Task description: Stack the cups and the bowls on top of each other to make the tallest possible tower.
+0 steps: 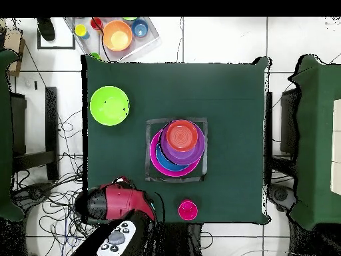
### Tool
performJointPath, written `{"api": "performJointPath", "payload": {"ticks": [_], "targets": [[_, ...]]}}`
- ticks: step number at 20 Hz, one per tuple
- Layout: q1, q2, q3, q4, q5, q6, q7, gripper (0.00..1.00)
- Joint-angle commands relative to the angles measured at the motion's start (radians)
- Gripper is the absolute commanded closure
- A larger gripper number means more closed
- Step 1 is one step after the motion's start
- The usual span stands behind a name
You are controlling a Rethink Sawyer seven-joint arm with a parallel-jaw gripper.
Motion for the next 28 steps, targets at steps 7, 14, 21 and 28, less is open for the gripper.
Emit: {"api": "performJointPath", "payload": {"ticks": [7, 14, 21, 28], "targets": [[-0.011, 0.093, 0.077, -0.022, 0.052, -0.082, 0.16, 0.0], [0.025, 0.09, 0.048, -0.02, 0.071, -0.035, 0.183, 0.0], [0.023, 0.104, 0.053, -0.01, 0.086, -0.06, 0.186, 0.0], [0.024, 0.107, 0.059, 0.011, 0.096, -0.081, 0.184, 0.0]]}}
